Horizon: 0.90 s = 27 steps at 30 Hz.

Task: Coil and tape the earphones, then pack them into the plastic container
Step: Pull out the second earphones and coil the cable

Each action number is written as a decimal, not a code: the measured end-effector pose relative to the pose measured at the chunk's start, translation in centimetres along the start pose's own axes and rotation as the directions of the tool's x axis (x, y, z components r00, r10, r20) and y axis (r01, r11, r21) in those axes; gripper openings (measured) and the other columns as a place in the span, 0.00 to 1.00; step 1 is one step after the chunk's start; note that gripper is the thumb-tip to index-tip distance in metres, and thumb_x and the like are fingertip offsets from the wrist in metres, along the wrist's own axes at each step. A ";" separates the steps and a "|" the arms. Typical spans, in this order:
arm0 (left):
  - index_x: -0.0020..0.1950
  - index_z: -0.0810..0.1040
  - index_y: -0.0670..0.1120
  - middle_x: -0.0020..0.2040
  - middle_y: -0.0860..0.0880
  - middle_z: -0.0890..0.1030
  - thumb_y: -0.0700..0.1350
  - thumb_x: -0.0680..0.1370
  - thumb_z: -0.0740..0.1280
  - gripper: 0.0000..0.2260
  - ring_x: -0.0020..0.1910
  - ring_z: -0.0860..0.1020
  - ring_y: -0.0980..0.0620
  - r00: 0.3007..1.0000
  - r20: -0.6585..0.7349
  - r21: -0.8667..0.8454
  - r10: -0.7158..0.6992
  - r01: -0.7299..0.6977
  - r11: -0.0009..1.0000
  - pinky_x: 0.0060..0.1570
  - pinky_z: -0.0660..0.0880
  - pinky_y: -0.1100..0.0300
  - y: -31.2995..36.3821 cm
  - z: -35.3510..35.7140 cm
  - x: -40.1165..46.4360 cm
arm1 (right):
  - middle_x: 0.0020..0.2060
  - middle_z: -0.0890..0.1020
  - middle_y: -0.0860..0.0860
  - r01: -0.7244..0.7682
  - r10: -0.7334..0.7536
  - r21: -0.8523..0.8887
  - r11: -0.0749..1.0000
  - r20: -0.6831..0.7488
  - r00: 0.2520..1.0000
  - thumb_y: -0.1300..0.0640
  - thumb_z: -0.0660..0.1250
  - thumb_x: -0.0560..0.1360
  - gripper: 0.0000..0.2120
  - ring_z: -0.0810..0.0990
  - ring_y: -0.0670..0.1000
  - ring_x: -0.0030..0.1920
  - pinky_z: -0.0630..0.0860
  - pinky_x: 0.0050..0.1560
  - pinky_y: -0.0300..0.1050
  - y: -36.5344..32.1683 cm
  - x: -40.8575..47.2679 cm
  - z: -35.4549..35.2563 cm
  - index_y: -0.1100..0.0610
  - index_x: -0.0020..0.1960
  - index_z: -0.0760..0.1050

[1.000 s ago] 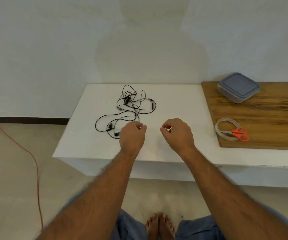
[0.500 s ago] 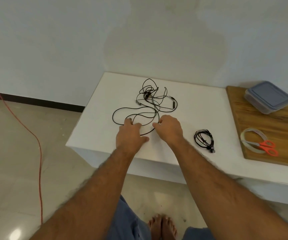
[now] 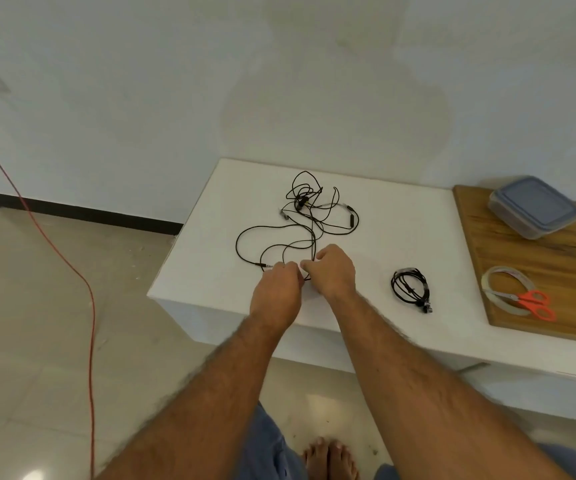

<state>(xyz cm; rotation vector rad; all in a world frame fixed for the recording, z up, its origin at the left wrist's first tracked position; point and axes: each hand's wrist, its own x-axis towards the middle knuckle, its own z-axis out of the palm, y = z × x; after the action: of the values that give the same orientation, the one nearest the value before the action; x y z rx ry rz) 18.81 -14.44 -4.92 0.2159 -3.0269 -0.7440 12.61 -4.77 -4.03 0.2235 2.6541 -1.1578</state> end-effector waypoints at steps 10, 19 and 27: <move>0.55 0.77 0.46 0.49 0.52 0.80 0.44 0.82 0.61 0.07 0.44 0.78 0.54 0.993 -0.115 -0.366 -0.024 -0.020 0.930 0.42 0.71 0.62 3.6 -4.3 -1.9 | 0.33 0.79 0.52 -0.029 -0.099 0.492 0.870 0.233 0.967 0.60 0.67 0.78 0.05 0.76 0.49 0.29 0.75 0.30 0.41 -4.8 -2.0 -5.7 0.57 0.43 0.76; 0.62 0.73 0.52 0.55 0.53 0.76 0.50 0.72 0.71 0.19 0.51 0.81 0.48 0.942 -0.269 -0.627 -0.200 -0.014 0.779 0.51 0.80 0.47 6.4 -13.6 -2.3 | 0.33 0.81 0.52 0.332 -0.411 0.423 0.843 0.109 0.905 0.59 0.68 0.78 0.02 0.78 0.48 0.28 0.75 0.32 0.42 -12.5 -8.4 -18.0 0.56 0.48 0.79; 0.57 0.80 0.47 0.47 0.50 0.83 0.44 0.77 0.68 0.10 0.43 0.83 0.50 0.959 -0.279 -0.662 -0.044 -0.158 0.733 0.42 0.82 0.50 12.7 -20.0 -6.4 | 0.37 0.83 0.52 0.528 -0.595 0.411 0.743 0.047 0.802 0.59 0.66 0.78 0.05 0.82 0.51 0.34 0.78 0.37 0.46 -16.8 -17.8 -26.4 0.58 0.52 0.80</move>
<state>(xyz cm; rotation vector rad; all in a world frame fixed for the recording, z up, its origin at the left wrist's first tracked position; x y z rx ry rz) 24.48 -11.59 18.80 0.1800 -2.2829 -1.5927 21.76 2.58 30.05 -0.6529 2.3670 -1.7765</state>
